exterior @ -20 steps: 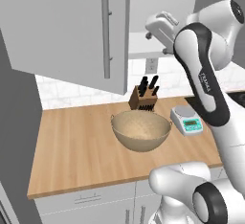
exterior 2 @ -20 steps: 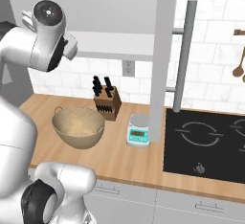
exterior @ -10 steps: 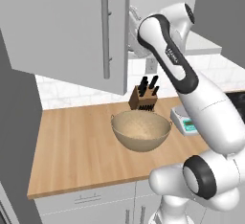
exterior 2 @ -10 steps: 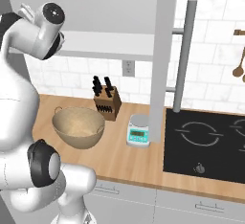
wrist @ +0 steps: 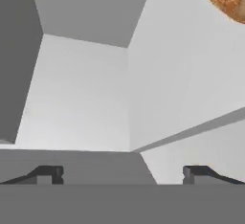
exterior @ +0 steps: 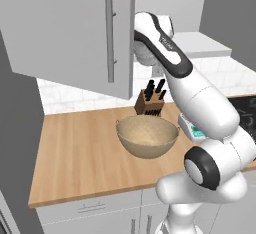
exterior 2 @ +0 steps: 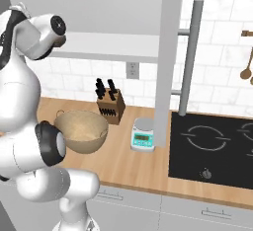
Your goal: Open the cabinet, pick up the bread from the cabinet and place it in the basket. Then move the basket to the dining counter.
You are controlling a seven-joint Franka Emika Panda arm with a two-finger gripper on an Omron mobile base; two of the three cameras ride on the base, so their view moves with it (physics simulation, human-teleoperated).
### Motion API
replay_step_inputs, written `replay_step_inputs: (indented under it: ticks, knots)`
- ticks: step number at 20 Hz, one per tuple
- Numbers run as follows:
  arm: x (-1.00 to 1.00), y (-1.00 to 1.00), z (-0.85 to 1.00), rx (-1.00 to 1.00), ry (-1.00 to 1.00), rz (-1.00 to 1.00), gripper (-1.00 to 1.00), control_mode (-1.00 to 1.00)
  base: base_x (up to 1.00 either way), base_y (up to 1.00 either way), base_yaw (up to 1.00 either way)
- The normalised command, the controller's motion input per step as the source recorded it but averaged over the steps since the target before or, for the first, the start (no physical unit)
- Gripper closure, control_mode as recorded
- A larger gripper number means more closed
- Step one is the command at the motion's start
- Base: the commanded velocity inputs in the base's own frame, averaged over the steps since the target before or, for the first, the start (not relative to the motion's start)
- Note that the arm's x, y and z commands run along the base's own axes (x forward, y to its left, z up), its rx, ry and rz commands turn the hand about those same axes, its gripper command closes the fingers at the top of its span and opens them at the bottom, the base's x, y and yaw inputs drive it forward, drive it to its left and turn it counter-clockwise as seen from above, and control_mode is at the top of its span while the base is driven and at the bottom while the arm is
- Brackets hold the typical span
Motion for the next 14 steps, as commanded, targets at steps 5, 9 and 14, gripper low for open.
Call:
replay_step_inputs:
  ticks: [5,9,14]
  knots:
    - [-0.36,0.74,0.10,0.25,0.12,0.18,-1.00,-1.00,0.00,0.00,0.00]
    - [-0.81,0.99,0.07,0.15,0.09,0.12,-1.00,-1.00,0.00,0.00,0.00]
    - [-0.79,1.00,0.06,0.08,0.09,0.09,-1.00,-1.00,0.00,0.00,0.00]
